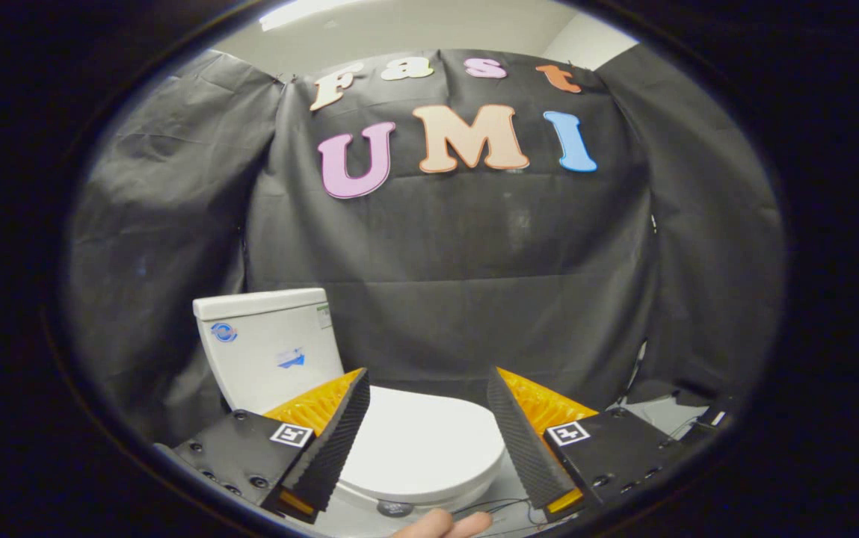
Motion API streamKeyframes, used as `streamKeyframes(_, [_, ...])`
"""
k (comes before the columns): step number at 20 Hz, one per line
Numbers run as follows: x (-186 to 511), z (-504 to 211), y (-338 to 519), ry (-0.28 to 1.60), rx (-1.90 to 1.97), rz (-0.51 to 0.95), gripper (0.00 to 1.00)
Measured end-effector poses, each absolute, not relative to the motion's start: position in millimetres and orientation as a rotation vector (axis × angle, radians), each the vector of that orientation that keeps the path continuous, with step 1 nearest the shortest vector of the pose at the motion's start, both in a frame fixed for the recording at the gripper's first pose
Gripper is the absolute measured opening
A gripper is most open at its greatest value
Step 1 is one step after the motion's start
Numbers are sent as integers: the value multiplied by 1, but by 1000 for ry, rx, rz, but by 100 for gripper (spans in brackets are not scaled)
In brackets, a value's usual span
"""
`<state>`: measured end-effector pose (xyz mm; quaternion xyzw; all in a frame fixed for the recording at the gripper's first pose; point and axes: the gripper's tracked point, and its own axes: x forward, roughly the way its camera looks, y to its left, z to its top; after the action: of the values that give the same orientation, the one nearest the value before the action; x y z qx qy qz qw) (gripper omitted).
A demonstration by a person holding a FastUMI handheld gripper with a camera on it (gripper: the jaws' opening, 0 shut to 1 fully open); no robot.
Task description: Open the toilet lid.
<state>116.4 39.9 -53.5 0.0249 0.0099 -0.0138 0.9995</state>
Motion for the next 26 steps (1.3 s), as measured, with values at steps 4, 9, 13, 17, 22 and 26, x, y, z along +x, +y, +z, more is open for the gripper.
streamKeyframes(4, [119,-85,57,16,96,-51,98])
streamKeyframes(9, [122,-125,87,76,234,-3,99])
streamKeyframes(13, [118,-154,89,78,388,-44,99])
streamKeyframes(17, [109,-191,79,126,529,-108,99])
streamKeyframes(22, [91,-220,40,111,799,-261,99])
streamKeyframes(26, [75,-244,28,101,980,-355,98])
